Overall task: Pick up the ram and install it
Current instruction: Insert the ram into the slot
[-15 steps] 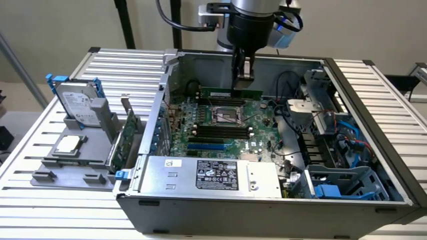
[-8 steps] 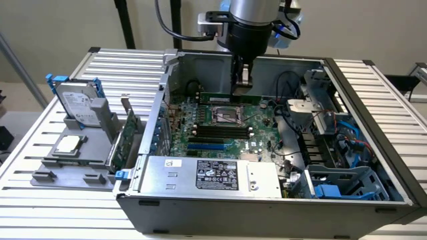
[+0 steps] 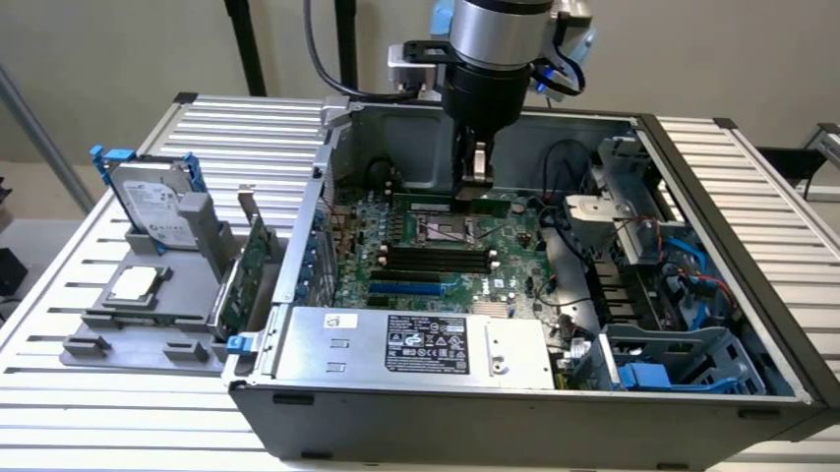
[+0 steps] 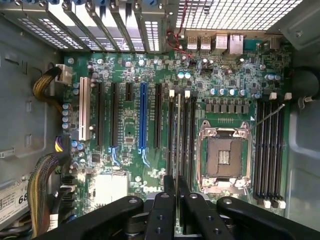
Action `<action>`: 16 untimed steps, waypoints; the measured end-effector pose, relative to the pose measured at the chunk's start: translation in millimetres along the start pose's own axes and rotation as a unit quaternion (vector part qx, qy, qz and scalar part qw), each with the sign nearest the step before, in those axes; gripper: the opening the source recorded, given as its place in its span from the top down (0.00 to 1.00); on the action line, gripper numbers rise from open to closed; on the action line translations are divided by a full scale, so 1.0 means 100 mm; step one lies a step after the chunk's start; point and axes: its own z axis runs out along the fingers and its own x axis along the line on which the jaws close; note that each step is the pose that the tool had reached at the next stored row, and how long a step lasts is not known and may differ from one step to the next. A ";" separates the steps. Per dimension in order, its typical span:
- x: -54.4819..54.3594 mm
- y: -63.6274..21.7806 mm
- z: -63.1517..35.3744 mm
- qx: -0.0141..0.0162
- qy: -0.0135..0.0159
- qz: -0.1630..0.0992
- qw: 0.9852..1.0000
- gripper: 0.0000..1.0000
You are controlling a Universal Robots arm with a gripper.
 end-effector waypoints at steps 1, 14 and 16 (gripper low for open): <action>0.00 0.000 0.018 0.000 0.000 0.000 1.000 0.86; 0.03 -0.004 0.254 0.000 0.000 0.000 1.000 0.86; 0.03 -0.005 0.291 0.000 0.000 0.001 1.000 0.86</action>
